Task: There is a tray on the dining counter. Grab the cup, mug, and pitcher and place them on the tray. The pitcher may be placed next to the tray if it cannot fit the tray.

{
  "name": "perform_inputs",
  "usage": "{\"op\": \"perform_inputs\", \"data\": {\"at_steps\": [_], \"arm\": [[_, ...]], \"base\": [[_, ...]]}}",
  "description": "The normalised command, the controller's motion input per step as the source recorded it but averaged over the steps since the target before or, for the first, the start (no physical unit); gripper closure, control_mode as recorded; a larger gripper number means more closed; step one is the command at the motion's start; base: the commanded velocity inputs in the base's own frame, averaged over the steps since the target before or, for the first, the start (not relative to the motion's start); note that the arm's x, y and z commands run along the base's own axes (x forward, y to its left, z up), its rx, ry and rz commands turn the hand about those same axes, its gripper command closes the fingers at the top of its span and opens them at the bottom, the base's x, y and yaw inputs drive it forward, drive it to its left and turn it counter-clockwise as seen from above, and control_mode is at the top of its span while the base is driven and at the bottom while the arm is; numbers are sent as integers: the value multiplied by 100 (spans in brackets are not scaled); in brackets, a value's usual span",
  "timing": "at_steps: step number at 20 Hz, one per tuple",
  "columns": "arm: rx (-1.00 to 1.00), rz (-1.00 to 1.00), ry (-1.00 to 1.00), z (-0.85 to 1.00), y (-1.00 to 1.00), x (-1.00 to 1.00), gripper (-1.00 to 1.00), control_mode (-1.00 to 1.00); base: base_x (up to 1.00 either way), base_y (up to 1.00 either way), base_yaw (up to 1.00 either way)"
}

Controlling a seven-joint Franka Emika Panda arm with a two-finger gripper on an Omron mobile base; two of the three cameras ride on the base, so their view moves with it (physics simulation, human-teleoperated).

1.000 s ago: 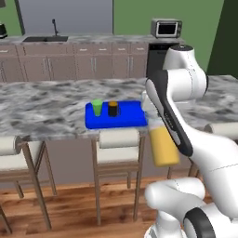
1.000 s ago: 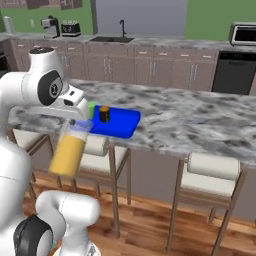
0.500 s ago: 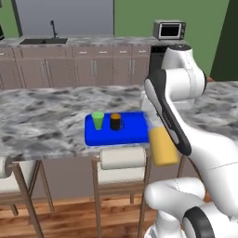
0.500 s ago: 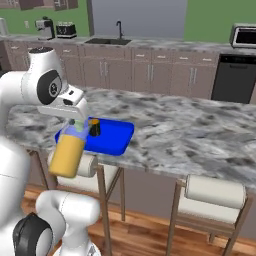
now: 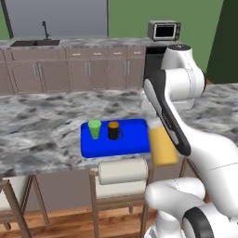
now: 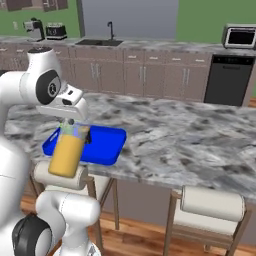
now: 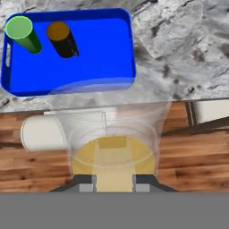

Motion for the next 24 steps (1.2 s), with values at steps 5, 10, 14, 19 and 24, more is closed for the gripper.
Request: {"op": "perform_inputs", "data": {"at_steps": [5, 10, 14, 19, 24], "arm": [[0, 0, 0, 0, 0, 0, 100, 100], [0, 0, 0, 0, 0, 0, 100, 100], [0, 0, 0, 0, 0, 0, 100, 100], [0, 0, 0, 0, 0, 0, 100, 100], [0, 0, -1, 0, 0, 0, 100, -100]], "base": [[51, 0, -14], [45, 0, -11], [29, 0, -12], [7, 0, -4], [0, 0, 0]]}}
